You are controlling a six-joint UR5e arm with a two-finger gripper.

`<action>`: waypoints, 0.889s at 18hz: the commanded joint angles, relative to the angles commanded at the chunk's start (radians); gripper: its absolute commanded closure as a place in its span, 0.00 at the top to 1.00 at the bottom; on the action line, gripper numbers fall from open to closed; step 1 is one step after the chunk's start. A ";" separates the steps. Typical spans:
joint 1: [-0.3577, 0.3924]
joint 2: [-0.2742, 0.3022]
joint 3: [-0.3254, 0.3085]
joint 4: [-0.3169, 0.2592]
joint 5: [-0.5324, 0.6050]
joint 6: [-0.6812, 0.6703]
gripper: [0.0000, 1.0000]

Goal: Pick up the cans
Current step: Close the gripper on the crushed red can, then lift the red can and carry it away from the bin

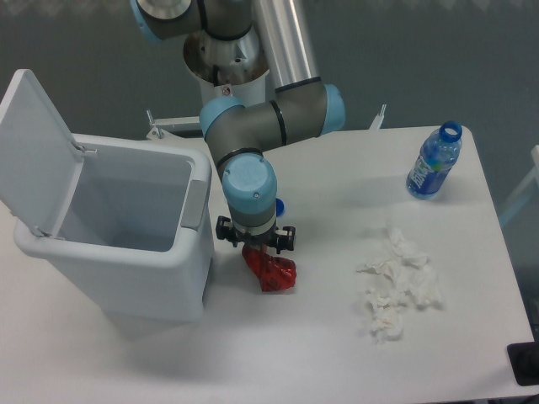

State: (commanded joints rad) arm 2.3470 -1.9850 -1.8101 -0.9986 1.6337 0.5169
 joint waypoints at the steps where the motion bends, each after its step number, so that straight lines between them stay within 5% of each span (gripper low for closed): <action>1: 0.000 0.000 0.000 0.000 -0.002 0.002 0.91; 8: 0.002 -0.006 -0.002 0.000 0.000 0.003 0.84; 10: 0.000 -0.006 -0.003 0.000 0.000 0.002 0.71; 16: 0.000 -0.006 -0.005 0.000 0.000 0.003 0.62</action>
State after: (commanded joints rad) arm 2.3470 -1.9911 -1.8147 -0.9986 1.6337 0.5200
